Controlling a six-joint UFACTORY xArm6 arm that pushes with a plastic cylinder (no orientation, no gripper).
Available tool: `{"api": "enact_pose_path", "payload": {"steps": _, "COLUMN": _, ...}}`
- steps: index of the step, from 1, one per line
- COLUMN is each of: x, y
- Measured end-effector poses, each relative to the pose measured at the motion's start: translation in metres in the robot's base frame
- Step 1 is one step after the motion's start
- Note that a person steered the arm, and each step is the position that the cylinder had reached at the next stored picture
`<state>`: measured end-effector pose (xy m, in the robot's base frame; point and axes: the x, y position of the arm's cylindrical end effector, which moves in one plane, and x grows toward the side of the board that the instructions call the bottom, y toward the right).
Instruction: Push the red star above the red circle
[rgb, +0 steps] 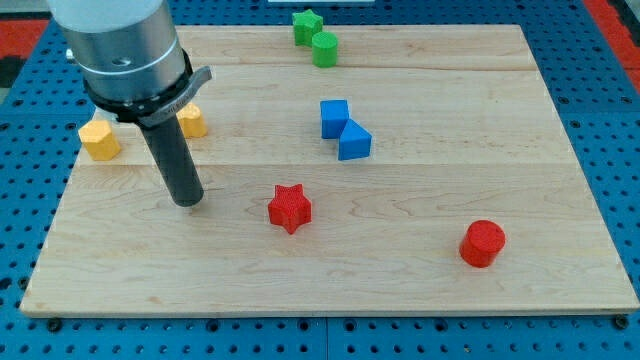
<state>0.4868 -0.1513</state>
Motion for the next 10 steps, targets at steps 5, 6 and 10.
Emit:
{"api": "enact_pose_path", "payload": {"steps": 5, "x": 0.039, "y": 0.137}}
{"api": "enact_pose_path", "payload": {"steps": 6, "x": 0.012, "y": 0.134}}
{"api": "enact_pose_path", "payload": {"steps": 10, "x": -0.018, "y": 0.240}}
